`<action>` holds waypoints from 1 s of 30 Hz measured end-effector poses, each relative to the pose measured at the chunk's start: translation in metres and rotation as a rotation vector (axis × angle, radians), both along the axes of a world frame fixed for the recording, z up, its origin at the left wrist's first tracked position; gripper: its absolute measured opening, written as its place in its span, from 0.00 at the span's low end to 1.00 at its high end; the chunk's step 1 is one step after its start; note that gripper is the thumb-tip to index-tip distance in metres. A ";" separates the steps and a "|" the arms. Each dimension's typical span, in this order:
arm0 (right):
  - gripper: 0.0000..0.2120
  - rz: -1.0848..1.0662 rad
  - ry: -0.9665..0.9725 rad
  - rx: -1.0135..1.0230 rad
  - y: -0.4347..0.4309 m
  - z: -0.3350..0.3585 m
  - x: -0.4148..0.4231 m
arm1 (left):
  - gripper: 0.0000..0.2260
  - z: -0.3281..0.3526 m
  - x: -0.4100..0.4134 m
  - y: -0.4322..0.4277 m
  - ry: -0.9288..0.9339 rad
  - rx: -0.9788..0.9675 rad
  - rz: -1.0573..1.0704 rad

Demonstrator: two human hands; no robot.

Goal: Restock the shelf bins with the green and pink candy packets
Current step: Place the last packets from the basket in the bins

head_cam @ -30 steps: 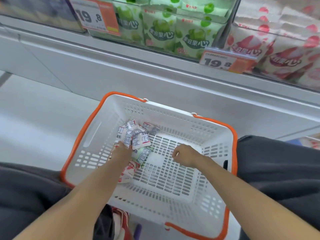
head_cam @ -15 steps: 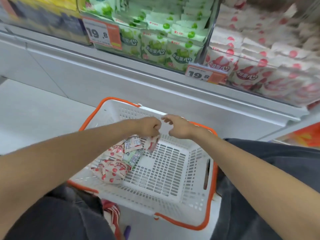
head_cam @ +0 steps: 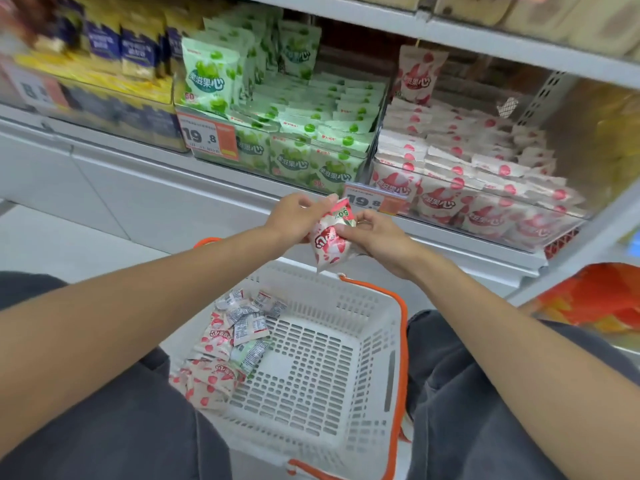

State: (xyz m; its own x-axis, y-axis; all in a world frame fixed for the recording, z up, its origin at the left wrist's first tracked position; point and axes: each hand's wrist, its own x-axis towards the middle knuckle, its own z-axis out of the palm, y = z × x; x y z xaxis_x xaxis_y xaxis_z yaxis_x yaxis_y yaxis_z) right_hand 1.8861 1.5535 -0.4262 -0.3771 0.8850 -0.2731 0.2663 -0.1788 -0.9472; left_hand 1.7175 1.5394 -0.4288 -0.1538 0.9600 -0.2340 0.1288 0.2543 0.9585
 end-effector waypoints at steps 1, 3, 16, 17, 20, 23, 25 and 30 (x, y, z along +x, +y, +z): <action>0.12 0.001 -0.001 0.022 -0.002 0.003 -0.001 | 0.19 -0.001 0.001 0.000 0.041 -0.013 -0.030; 0.11 0.016 -0.005 0.060 -0.003 0.011 0.000 | 0.22 0.000 0.001 -0.001 0.147 -0.025 -0.114; 0.18 0.142 -0.362 0.321 -0.002 0.043 0.017 | 0.13 0.012 0.011 -0.013 -0.029 -0.077 -0.357; 0.18 0.076 -0.280 0.273 0.000 0.043 0.018 | 0.11 0.015 0.013 -0.013 -0.107 -0.109 -0.340; 0.18 -0.073 -0.101 0.210 0.000 0.041 0.014 | 0.17 0.016 0.015 -0.008 -0.034 -0.029 -0.285; 0.15 -0.134 0.058 0.075 -0.003 0.043 0.009 | 0.20 0.013 0.018 -0.002 0.192 0.177 -0.096; 0.09 -0.095 0.080 0.005 -0.005 0.044 0.010 | 0.20 0.017 0.019 0.000 0.248 0.235 -0.041; 0.13 -0.140 0.100 -0.025 -0.003 0.049 0.011 | 0.24 0.022 0.021 0.006 0.398 0.307 0.016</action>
